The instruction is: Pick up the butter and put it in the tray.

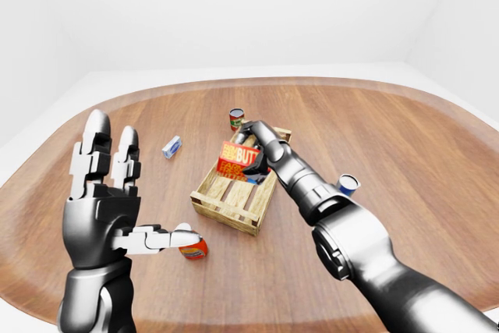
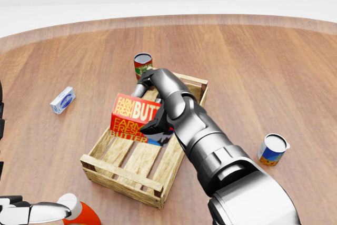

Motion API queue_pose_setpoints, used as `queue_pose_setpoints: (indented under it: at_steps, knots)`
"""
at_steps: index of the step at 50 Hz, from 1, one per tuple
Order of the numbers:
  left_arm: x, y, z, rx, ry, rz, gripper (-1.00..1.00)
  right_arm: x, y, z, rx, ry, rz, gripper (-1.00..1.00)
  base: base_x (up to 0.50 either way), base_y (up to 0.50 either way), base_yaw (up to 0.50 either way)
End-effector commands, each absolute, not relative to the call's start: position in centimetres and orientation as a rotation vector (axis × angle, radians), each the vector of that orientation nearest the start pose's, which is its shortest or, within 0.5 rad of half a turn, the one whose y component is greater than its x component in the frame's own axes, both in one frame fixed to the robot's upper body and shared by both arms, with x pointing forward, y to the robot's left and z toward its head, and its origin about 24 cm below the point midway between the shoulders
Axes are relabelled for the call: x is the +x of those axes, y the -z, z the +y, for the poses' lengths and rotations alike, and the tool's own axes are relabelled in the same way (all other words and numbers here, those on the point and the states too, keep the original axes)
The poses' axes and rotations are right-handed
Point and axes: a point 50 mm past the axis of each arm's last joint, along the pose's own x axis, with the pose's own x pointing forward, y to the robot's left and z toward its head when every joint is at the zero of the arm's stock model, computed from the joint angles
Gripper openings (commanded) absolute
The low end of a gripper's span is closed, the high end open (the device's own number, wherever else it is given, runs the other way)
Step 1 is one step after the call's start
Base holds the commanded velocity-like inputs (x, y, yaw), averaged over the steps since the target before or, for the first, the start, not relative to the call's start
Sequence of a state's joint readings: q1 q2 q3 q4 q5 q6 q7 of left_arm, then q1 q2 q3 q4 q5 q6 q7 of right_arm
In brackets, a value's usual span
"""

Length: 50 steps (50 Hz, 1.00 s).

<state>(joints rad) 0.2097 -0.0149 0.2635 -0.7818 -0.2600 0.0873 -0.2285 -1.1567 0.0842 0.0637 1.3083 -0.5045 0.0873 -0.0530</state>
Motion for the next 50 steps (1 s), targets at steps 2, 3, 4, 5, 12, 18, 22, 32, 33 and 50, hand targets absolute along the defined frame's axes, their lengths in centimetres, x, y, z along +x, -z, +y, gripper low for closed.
queue_pose_setpoints:
  at_steps: [2,3,4,5,12,18,22,32,33,50]
  knots:
    - [17.5,-16.9,19.7,-0.066,0.008,-0.54,1.0,39.6,-10.0,-3.7,-0.775,-0.248,0.161,-1.0,0.0,0.0,0.0]
    - [17.5,-16.8,19.7,-0.066,0.007,-0.534,1.0,39.5,-9.6,-3.8,-0.771,-0.254,0.175,-1.0,0.0,0.0,0.0]
    - [17.6,-16.7,19.6,-0.066,0.009,-0.53,1.0,39.5,-9.5,-3.9,-0.779,-0.251,0.177,-1.0,0.0,0.0,0.0]
    - [17.6,-16.7,19.6,-0.066,0.009,-0.528,1.0,39.5,-9.5,-4.1,-0.787,-0.235,0.171,-1.0,0.0,0.0,0.0]
    - [17.7,-16.7,19.6,-0.066,0.011,-0.528,1.0,39.3,-9.4,-3.6,-0.787,-0.258,0.177,-1.0,0.0,0.0,0.0]
    - [17.8,-16.4,19.4,-0.066,0.013,-0.514,1.0,39.2,-9.4,-3.0,-0.792,-0.274,0.171,-1.0,0.0,0.0,0.0]
    - [17.8,-16.5,19.4,-0.066,0.013,-0.516,1.0,39.2,-9.3,-3.0,-0.786,-0.275,0.175,-1.0,0.0,0.0,0.0]
    - [17.7,-16.6,19.5,-0.068,0.013,-0.521,1.0,38.7,-8.7,-2.5,-0.812,-0.289,0.179,-1.0,0.0,0.0,0.0]
    - [17.7,-16.5,19.4,-0.067,0.014,-0.517,1.0,38.7,-8.6,-2.5,-0.818,-0.286,0.178,-1.0,0.0,0.0,0.0]
    - [17.5,-16.6,19.4,-0.067,0.019,-0.522,1.0,38.1,-7.7,-1.9,-0.862,-0.293,0.174,-1.0,0.0,0.0,0.0]
